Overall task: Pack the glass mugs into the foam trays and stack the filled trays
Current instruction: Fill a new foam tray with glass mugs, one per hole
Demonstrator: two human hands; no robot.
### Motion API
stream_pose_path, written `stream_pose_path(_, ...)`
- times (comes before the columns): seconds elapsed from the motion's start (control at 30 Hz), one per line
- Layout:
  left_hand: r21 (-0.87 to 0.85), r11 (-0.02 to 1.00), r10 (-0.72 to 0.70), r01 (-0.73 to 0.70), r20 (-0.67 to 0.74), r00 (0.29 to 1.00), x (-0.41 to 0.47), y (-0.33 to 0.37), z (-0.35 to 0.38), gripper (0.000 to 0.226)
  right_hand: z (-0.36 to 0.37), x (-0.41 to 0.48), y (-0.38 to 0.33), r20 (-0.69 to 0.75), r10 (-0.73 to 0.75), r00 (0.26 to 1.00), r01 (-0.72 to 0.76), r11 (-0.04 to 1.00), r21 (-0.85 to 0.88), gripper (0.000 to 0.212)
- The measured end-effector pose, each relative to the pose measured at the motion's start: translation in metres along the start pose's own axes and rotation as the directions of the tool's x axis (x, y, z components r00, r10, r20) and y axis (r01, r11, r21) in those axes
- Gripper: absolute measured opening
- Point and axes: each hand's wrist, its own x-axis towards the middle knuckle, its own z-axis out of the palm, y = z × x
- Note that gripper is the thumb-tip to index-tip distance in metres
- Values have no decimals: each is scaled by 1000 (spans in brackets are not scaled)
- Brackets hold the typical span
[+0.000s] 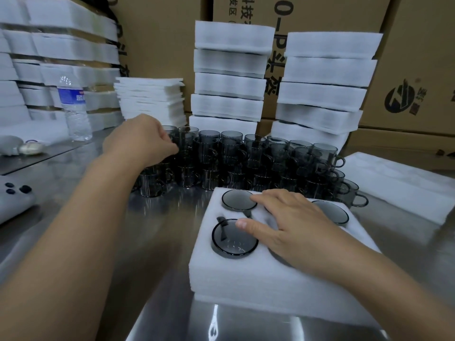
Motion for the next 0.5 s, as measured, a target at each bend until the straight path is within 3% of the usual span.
stream_pose_path(0.17, 270, 955, -170, 127, 142, 975, 10, -12, 12, 48, 0, -1, 0, -11, -7, 1000, 6, 1000, -9, 83)
stream_pose_path(0.33, 374, 922, -185, 100, 198, 963, 9, -10, 24, 33, 1, 0, 0, -14, -4, 1000, 4, 1000, -23, 80)
stream_pose_path(0.5, 361, 929, -181, 85, 239, 954, 9, -9, 26, 28, 1, -1, 1, -20, -2, 1000, 2, 1000, -15, 81)
